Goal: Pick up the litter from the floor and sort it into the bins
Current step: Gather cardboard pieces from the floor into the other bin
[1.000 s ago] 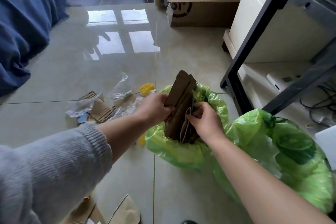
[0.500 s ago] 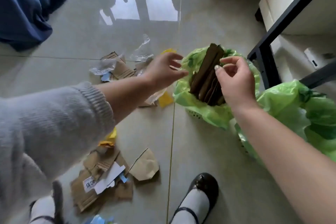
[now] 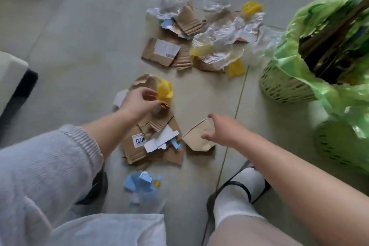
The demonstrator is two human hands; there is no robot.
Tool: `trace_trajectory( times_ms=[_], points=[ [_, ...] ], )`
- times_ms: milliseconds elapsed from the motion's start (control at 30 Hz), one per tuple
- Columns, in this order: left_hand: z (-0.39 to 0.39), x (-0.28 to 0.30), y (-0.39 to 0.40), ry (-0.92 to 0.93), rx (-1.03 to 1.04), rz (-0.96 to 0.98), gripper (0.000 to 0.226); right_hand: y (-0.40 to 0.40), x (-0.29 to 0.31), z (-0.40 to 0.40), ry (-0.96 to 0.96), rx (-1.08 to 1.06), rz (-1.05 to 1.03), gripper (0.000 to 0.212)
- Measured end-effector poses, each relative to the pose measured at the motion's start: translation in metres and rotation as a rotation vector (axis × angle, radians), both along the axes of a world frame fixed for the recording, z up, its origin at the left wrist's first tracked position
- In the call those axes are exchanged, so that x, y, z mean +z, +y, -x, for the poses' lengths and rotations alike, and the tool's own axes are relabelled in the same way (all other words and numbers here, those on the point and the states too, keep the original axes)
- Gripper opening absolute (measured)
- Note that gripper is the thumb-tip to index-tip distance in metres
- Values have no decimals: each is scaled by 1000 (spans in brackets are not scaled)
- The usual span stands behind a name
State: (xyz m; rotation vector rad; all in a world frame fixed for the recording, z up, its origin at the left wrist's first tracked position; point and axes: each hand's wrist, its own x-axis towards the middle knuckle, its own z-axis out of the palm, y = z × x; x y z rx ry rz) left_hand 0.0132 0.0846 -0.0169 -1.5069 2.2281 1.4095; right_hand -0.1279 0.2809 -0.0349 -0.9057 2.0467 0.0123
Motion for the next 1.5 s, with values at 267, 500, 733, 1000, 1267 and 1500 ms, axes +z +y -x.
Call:
trace_trajectory(
  times_ms=[267, 500, 733, 1000, 1267, 1500],
  points=[
    [-75, -56, 12, -190, 133, 44, 49, 1, -52, -30, 82, -14, -130, 95],
    [-47, -78, 7, -342, 89, 69, 80, -6, -66, -42, 221, 69, -76, 113],
    [-38, -98, 6, -465, 7, 165, 86, -15, -71, -42, 180, 37, -14, 110],
    [-53, -95, -7, -362, -21, 72, 61, -15, -57, -23, -34, -290, 115, 80],
    [-66, -87, -18, -87, 97, -25, 27, -44, -32, -7, -217, -302, 66, 46],
    [-58, -82, -23, -40, 22, -165, 20, -75, -29, -14, -220, -370, 30, 57]
  ],
)
